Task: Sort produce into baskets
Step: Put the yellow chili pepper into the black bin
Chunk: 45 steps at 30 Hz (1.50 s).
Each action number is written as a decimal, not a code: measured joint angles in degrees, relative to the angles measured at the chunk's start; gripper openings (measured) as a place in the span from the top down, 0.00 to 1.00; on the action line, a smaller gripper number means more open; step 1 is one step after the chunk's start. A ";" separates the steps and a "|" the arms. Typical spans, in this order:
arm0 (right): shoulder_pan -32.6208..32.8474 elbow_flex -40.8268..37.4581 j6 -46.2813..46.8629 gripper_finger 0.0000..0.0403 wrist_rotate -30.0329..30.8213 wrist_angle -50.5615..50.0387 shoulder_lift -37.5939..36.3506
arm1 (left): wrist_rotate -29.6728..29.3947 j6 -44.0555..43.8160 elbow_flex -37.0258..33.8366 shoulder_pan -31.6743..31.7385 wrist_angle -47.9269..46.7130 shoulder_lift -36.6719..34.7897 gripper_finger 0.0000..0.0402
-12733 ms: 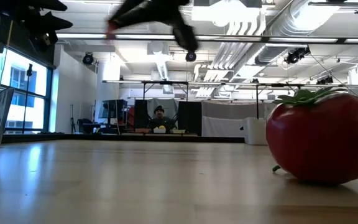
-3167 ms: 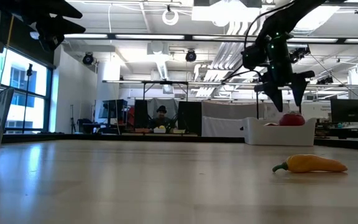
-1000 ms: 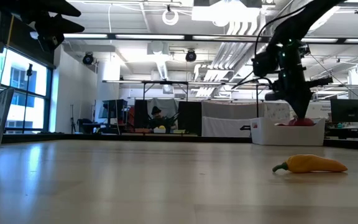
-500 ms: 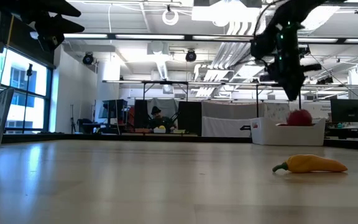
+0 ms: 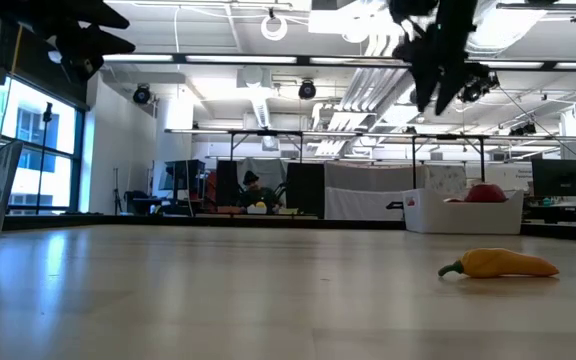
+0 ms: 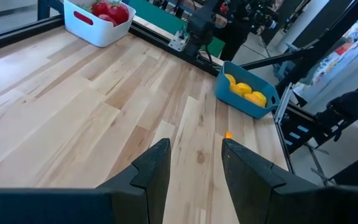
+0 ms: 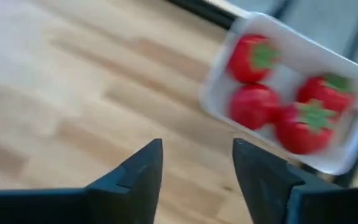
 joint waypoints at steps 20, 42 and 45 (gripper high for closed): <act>51.52 -0.02 8.92 0.72 -4.58 17.09 10.17 | 0.00 0.70 0.00 0.02 -0.99 0.00 0.67; 60.66 -0.04 3.48 0.67 -7.59 26.18 34.12 | 0.00 0.81 0.00 0.00 -1.34 -0.02 0.67; 59.89 -0.04 1.32 0.70 -8.79 26.30 35.98 | 0.00 0.83 0.00 0.02 -2.17 -0.11 0.67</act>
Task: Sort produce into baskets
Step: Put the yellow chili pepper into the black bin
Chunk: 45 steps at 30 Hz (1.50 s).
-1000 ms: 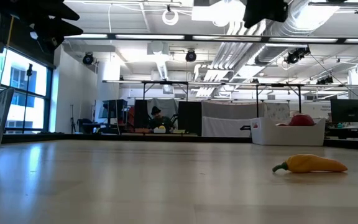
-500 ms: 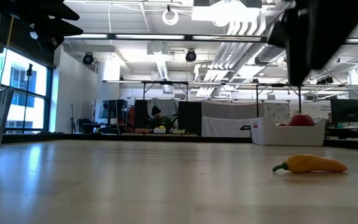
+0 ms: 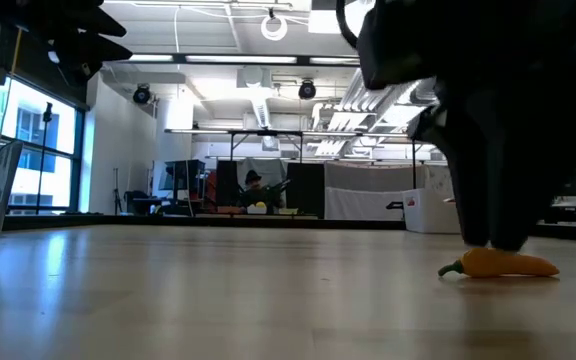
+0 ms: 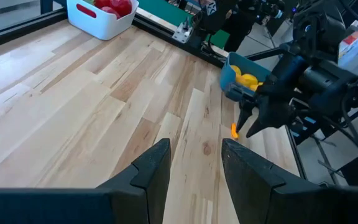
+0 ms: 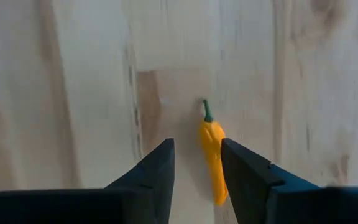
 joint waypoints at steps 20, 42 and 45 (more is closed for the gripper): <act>-3.90 0.23 2.91 0.99 -6.63 22.70 1.91 | -4.52 2.64 -0.02 0.00 -5.48 -13.68 0.83; -12.03 50.87 8.17 1.00 11.42 36.33 29.37 | -4.93 11.08 0.35 -0.02 -10.28 -26.80 1.00; -12.42 52.69 11.43 1.00 12.81 40.52 32.99 | -4.97 11.27 0.19 -0.02 -9.91 -26.80 1.00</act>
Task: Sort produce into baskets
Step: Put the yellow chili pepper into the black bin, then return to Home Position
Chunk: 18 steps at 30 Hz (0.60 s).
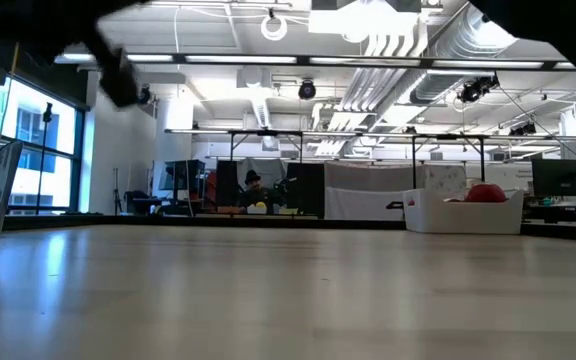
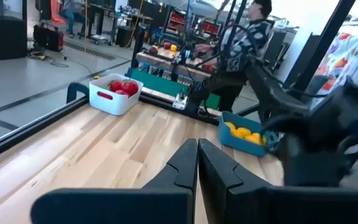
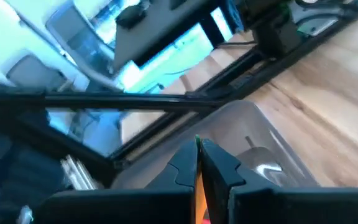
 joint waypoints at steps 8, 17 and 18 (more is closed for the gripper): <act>-0.16 -4.93 3.26 0.99 1.82 1.23 0.50 | 0.79 0.80 -6.89 0.00 9.15 0.00 1.00; -0.86 -4.93 0.73 0.79 -0.25 -0.26 0.42 | 0.63 -0.38 -13.24 0.00 18.68 -0.02 1.00; -0.91 -4.93 0.69 0.76 -0.33 -0.32 0.42 | 0.28 -0.63 -13.85 0.00 19.65 -0.02 1.00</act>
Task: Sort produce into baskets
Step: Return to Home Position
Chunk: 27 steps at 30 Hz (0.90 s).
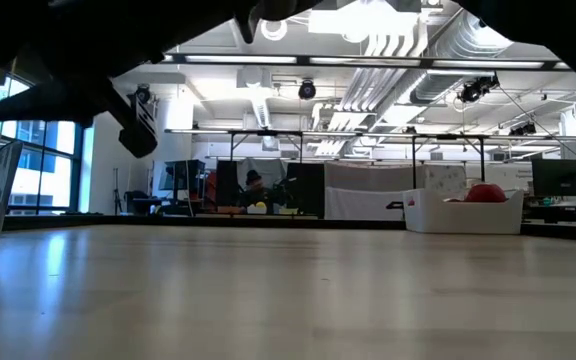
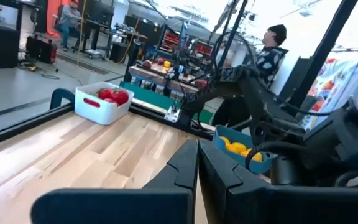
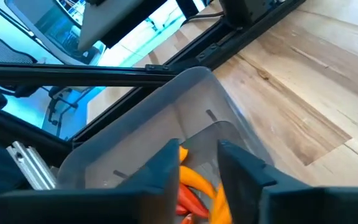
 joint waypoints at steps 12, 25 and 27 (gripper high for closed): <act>-2.13 3.68 -17.05 0.85 -4.51 -13.36 -3.81 | -2.02 -0.80 -6.79 0.04 8.71 0.02 1.00; -8.75 3.69 -37.27 1.00 -7.77 -25.88 -8.77 | -4.87 -0.19 -8.58 0.15 10.97 0.00 1.00; -9.24 3.69 -38.26 1.00 -8.28 -26.18 -9.33 | -5.38 0.00 -8.56 0.17 10.42 0.00 1.00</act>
